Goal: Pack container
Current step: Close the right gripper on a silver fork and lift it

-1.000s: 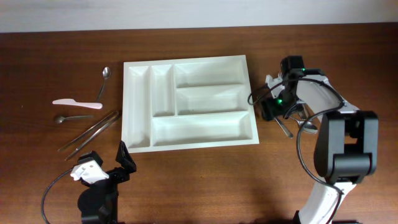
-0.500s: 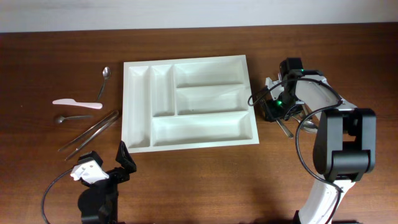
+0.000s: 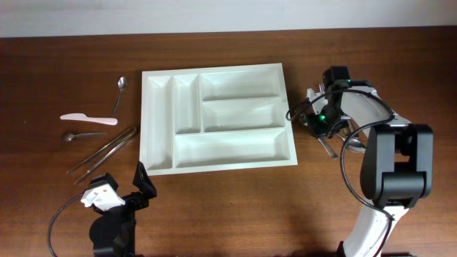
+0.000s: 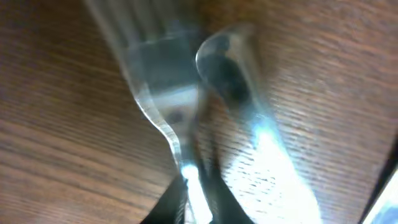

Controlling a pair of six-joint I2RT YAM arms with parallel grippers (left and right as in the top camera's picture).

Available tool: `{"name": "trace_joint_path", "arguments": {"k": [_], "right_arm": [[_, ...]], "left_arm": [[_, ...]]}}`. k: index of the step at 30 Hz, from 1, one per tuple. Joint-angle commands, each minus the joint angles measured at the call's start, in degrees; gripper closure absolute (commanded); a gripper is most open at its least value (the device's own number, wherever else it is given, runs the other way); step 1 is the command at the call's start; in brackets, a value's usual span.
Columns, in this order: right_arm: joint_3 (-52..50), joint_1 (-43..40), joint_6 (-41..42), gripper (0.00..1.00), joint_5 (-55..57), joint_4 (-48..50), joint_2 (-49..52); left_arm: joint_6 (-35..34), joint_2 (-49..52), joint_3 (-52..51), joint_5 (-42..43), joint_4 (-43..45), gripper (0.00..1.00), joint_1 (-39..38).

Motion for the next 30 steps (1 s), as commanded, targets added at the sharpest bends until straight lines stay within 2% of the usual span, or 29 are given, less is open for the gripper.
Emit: {"name": "trace_joint_path", "arguments": {"k": [1, 3, 10, 14, 26, 30], "right_arm": [[-0.5, -0.9, 0.6, 0.92, -0.3, 0.2, 1.5], [-0.5, -1.2, 0.6, 0.96, -0.3, 0.2, 1.5], [-0.2, -1.2, 1.0, 0.96, -0.3, 0.2, 1.5], [3.3, -1.2, 1.0, 0.96, -1.0, -2.4, 1.4], [29.8, -1.1, 0.9, 0.96, -4.4, -15.3, 1.4], [35.1, 0.3, -7.5, 0.96, -8.8, -17.0, 1.4]], "left_arm": [[1.1, -0.5, -0.2, 0.6, 0.0, 0.01, 0.3], [1.1, -0.5, -0.2, 0.6, 0.0, 0.01, 0.3], [1.1, -0.5, -0.2, 0.6, 0.0, 0.01, 0.3], [1.1, -0.5, -0.2, 0.6, 0.0, 0.01, 0.3], [1.1, -0.5, -0.2, 0.6, 0.0, 0.01, 0.3], [1.1, -0.5, -0.2, 0.6, 0.0, 0.01, 0.3]]}}
